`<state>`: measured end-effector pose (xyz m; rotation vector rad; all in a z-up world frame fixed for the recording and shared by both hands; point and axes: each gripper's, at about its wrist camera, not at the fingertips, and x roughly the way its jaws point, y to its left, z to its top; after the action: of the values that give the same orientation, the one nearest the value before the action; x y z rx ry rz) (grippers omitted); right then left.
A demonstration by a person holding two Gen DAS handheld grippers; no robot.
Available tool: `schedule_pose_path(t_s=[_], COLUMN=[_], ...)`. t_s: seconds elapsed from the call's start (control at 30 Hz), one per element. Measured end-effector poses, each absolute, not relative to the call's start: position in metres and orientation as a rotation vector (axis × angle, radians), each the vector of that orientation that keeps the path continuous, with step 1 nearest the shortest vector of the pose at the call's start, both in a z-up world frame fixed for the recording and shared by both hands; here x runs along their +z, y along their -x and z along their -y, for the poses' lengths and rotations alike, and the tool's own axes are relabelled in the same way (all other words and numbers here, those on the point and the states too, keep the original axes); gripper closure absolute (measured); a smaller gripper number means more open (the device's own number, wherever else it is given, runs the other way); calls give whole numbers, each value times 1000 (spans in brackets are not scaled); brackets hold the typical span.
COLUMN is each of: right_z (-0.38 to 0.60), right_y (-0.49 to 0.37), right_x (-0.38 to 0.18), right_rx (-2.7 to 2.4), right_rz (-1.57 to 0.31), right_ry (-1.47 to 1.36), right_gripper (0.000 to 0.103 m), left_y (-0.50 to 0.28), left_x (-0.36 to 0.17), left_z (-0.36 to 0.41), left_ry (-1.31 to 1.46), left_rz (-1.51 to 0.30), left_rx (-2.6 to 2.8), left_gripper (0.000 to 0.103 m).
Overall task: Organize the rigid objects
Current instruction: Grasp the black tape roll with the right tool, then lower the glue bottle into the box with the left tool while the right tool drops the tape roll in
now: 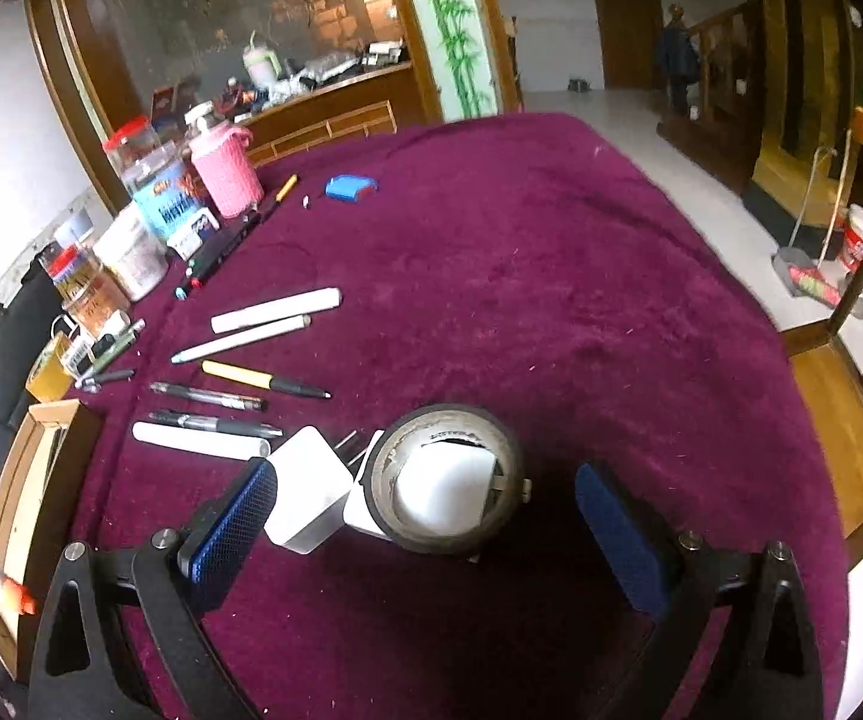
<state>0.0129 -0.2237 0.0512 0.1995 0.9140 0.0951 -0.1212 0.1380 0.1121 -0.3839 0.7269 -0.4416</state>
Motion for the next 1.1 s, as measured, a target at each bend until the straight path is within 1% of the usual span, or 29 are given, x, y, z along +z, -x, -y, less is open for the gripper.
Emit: schedule_pose_path(t_s=[0.03, 0.07, 0.1, 0.17, 0.33, 0.5, 0.73, 0.9, 1.1], right_z=[223, 221, 222, 231, 233, 199, 89, 4, -84], right_y=[-17, -20, -22, -18, 0, 11, 13, 13, 16], right_x=[46, 42, 38, 39, 56, 83, 98, 97, 95], right_rx=[79, 72, 55, 49, 53, 162, 411, 549, 687], right_rz=[-927, -937, -953, -944, -905, -870, -887, -911, -935], right_ry=[-192, -186, -189, -253, -263, -244, -185, -116, -45], right_gripper=[2, 11, 35, 39, 39, 39, 39, 38, 38], left_y=[123, 125, 126, 130, 137, 129, 101, 71, 29], left_x=[111, 111, 111, 114, 125, 127, 96, 75, 63], left_z=[-143, -149, -155, -170, -209, -258, -314, -326, -332], left_ry=[389, 399, 407, 421, 438, 409, 427, 414, 430], left_rz=[-726, -725, -723, -711, -680, -709, -843, -929, -994], left_rx=[-431, -421, -412, -384, -327, -205, -112, -105, -131], left_gripper=[76, 76, 76, 76, 76, 76, 76, 76, 76])
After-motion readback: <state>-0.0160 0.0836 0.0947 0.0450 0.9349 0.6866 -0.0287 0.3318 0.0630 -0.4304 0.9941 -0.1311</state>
